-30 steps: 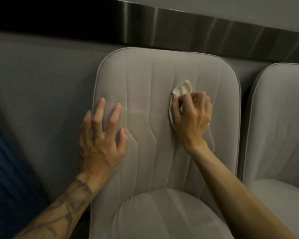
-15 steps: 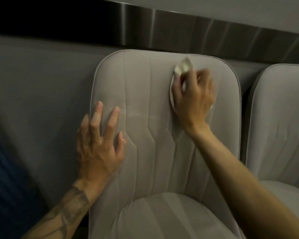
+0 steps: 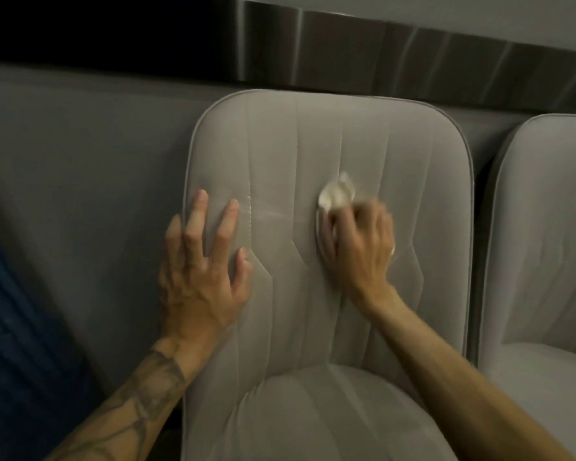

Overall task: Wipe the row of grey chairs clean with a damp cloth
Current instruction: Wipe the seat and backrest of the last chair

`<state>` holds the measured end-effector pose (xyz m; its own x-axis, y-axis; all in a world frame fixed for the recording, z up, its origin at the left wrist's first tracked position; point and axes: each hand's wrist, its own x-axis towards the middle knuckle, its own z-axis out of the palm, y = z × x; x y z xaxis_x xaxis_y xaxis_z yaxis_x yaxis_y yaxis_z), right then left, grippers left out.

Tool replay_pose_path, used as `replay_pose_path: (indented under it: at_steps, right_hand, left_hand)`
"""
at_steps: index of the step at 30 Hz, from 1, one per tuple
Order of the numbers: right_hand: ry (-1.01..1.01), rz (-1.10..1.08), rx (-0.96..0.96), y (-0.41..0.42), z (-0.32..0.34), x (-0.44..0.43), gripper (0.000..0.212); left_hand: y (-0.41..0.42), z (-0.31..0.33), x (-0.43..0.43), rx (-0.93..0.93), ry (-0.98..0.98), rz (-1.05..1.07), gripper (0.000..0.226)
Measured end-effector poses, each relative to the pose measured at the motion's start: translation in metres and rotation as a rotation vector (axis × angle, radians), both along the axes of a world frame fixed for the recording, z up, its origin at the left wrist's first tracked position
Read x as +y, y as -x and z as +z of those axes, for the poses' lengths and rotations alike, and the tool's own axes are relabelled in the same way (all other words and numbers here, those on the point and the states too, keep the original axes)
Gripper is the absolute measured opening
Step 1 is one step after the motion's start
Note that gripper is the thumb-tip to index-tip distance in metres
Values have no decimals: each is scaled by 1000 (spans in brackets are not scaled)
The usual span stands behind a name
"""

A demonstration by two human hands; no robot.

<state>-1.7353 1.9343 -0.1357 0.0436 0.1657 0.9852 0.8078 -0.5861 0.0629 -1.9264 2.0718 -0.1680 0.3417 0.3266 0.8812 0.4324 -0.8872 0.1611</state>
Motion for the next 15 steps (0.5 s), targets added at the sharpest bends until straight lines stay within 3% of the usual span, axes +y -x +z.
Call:
replay_pose_path:
  at_steps: [3,5,11,15]
  right_hand:
    - [-214,-18,61,-8,49,20,27]
    - [-226,-5,95,-1,24,21,24]
    - [223,44,155,38,-133,-29,22]
    - [75,53,90,20,-67,-10,22]
  left_hand:
    - [1,0,0,5,1,-6,63]
    - [1,0,-2,5,7,-10,64]
    - [0,0,-2,4,12,-4,62]
    - [1,2,-4,8,21,-6,63]
